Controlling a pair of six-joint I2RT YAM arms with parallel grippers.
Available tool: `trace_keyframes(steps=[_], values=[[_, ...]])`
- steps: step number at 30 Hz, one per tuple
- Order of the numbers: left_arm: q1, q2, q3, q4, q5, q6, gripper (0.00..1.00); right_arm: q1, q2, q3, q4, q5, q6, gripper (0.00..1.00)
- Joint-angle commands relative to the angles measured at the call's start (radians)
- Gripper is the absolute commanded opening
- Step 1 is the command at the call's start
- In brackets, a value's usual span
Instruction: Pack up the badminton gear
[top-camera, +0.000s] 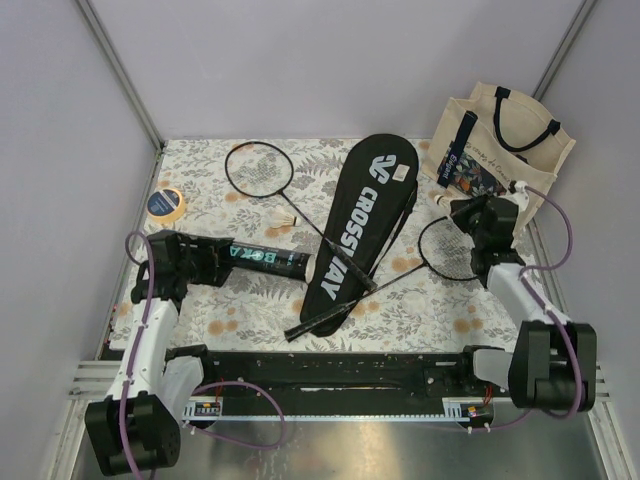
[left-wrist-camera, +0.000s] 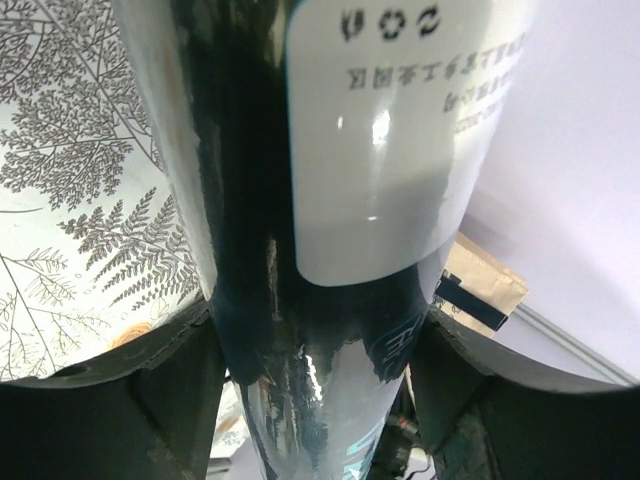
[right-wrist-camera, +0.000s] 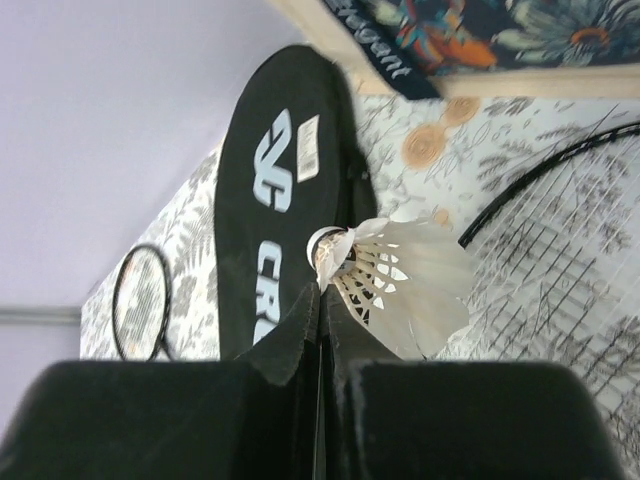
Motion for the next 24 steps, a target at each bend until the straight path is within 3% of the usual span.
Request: trace_keyframes(steps=[1, 10, 15, 24], values=[[0.014, 0.055, 0.002, 0.053, 0.074, -0.098, 0.2, -0.002, -0.165, -0.107, -0.018, -0.17, -0.038, 0.0], [0.019, 0.043, 0.022, 0.021, 0.064, -0.141, 0.19, 0.045, -0.586, -0.234, -0.21, -0.379, -0.108, 0.0], [0.017, -0.019, 0.035, -0.04, 0.005, -0.161, 0.2, 0.168, -0.792, -0.222, -0.351, -0.416, -0.122, 0.0], [0.017, -0.151, 0.006, -0.109, -0.053, -0.219, 0.21, 0.444, -0.852, -0.181, -0.365, -0.367, -0.104, 0.0]])
